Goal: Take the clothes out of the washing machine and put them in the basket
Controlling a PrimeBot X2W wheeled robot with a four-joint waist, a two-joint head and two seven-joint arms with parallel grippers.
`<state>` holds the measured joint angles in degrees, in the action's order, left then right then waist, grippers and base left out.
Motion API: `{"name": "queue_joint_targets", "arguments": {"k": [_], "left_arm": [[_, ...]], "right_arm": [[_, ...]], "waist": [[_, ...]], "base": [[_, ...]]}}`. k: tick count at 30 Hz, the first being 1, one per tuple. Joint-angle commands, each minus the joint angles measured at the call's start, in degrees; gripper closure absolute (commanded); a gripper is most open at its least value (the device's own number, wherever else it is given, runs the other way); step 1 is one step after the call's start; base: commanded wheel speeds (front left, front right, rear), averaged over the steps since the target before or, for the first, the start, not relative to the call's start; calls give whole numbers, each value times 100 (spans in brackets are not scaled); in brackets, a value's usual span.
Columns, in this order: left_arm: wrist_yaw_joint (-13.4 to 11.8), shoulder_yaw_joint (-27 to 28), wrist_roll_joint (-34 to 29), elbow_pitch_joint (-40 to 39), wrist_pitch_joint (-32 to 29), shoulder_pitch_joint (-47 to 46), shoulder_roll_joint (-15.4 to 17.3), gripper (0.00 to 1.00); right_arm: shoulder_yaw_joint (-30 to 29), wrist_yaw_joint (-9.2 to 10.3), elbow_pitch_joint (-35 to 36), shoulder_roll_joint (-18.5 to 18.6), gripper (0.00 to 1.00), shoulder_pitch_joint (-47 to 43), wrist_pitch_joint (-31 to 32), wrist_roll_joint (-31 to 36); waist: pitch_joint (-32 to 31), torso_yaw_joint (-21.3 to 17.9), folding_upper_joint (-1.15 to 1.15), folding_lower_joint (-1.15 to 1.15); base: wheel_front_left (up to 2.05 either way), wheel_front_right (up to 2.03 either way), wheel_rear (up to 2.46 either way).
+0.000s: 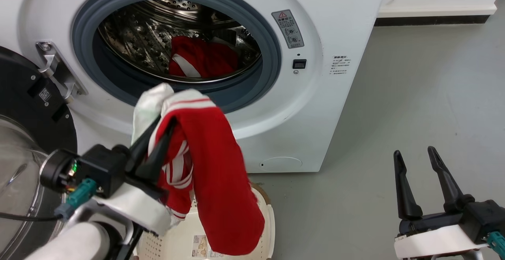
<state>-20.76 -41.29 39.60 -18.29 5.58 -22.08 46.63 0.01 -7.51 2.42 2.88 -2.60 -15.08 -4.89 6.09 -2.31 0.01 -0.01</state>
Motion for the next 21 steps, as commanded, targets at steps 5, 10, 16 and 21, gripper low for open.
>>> {"name": "queue_joint_targets", "arguments": {"k": [5,10,16,21], "left_arm": [[63,-216,38,243,32,307,-92,100],[286,-461,151,857,112,441,-356,100],[763,-912,37,2145,181,223,-853,100],[1105,-1056,69,3167,286,-11,-1262,100]], "right_arm": [[-26,4,-21,-1,0,91,-14,-26],[-71,4,-16,-1,0,220,-13,-15],[-119,4,36,-2,0,504,-13,-11],[-155,4,80,-3,0,767,-13,-61]], "waist": [[196,-30,-1,1],[459,-98,-1,1],[1011,-219,-1,1],[1487,-340,-1,1]], "base": [[0,0,0],[0,0,0],[0,0,0],[0,0,0]]}}
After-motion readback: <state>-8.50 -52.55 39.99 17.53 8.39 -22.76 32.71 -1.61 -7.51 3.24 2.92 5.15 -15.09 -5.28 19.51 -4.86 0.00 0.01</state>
